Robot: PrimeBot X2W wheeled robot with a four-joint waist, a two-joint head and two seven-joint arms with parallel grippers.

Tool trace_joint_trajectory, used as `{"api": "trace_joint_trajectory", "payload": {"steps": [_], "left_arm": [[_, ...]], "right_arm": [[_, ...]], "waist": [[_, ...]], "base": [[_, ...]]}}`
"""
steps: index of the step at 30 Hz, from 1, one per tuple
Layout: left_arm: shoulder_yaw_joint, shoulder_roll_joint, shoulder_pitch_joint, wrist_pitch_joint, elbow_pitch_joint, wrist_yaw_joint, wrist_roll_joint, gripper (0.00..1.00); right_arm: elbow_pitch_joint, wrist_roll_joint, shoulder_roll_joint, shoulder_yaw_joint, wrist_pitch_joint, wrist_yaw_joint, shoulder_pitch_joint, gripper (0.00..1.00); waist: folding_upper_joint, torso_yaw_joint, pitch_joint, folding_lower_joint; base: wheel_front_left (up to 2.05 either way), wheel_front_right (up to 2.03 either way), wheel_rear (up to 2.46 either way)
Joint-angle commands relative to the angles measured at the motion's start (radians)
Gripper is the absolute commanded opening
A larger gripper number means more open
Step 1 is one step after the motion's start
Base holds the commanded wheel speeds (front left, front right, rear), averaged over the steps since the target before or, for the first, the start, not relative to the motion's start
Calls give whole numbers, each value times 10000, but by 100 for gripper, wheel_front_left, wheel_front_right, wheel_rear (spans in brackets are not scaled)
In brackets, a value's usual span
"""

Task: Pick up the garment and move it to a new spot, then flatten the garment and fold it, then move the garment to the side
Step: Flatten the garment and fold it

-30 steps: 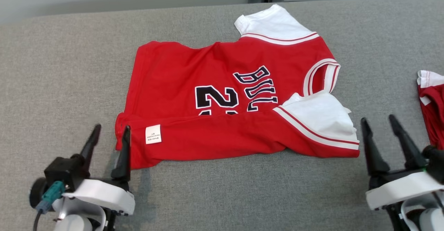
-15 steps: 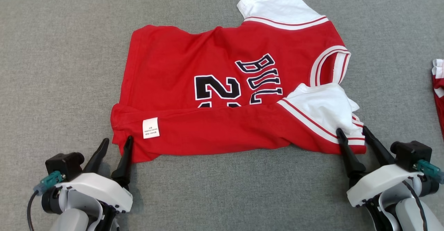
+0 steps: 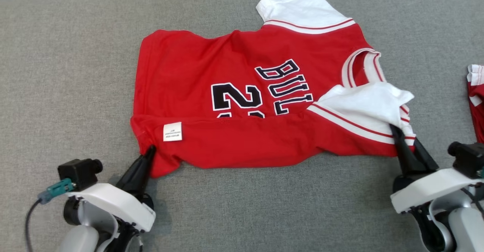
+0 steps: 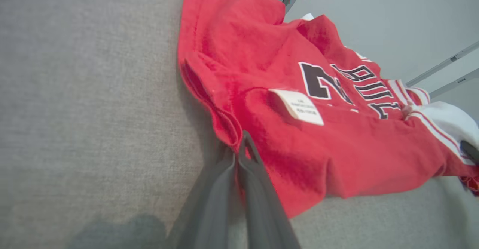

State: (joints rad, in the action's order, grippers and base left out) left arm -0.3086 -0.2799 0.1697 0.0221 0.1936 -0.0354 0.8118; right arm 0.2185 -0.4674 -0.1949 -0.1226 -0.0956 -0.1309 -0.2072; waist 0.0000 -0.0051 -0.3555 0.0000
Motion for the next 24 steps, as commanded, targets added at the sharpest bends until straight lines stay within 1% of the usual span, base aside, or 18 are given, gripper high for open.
{"api": "trace_joint_trajectory", "payload": {"steps": [1,3,6,8,9,13,15,18,20,23,24], "left_arm": [[166,-284,-149,61,-376,68,43,0],[282,-361,-443,214,-999,167,240,0],[468,-647,-1002,498,-1977,451,391,0],[570,-827,-1441,691,-2548,645,481,0],[570,-827,-1441,691,-2548,645,481,0],[749,-1069,-2276,1020,-3410,1065,687,0],[856,-1127,-2633,1132,-3725,1282,768,0],[885,-1208,-2991,1330,-4033,1463,884,0],[829,-1199,-3057,1458,-4105,1516,954,0],[705,-1107,-2840,1600,-3876,1439,1045,0],[783,-1034,-2636,1393,-3769,1409,983,0]], "right_arm": [[-413,-28,-93,168,167,2,254,0],[-990,38,-69,414,419,2,601,0],[-1841,148,96,804,830,2,1285,0],[-2279,224,268,1145,1079,2,1825,0],[-2279,224,268,1145,1079,2,1825,0],[-2964,304,776,1624,1443,2,2796,0],[-3121,315,965,1747,1566,2,3187,0],[-3180,316,1172,1827,1609,2,3530,0],[-3066,273,1242,1765,1605,2,3599,0],[-2762,152,1311,1644,1544,2,3441,1],[-2633,229,1306,1649,1509,2,3366,36]], "waist": [[0,-19,63,0],[0,-44,148,0],[0,-59,286,0],[0,-46,369,0],[0,-46,369,0],[0,-47,541,0],[0,-51,607,0],[0,-54,649,0],[0,-58,649,0],[0,-75,632,0],[0,-76,619,0]], "base": [[0,0,0],[0,0,0],[0,0,0],[0,0,0],[0,0,0],[0,0,0],[0,0,0],[0,0,0],[0,0,0],[0,0,0],[0,0,0]]}}
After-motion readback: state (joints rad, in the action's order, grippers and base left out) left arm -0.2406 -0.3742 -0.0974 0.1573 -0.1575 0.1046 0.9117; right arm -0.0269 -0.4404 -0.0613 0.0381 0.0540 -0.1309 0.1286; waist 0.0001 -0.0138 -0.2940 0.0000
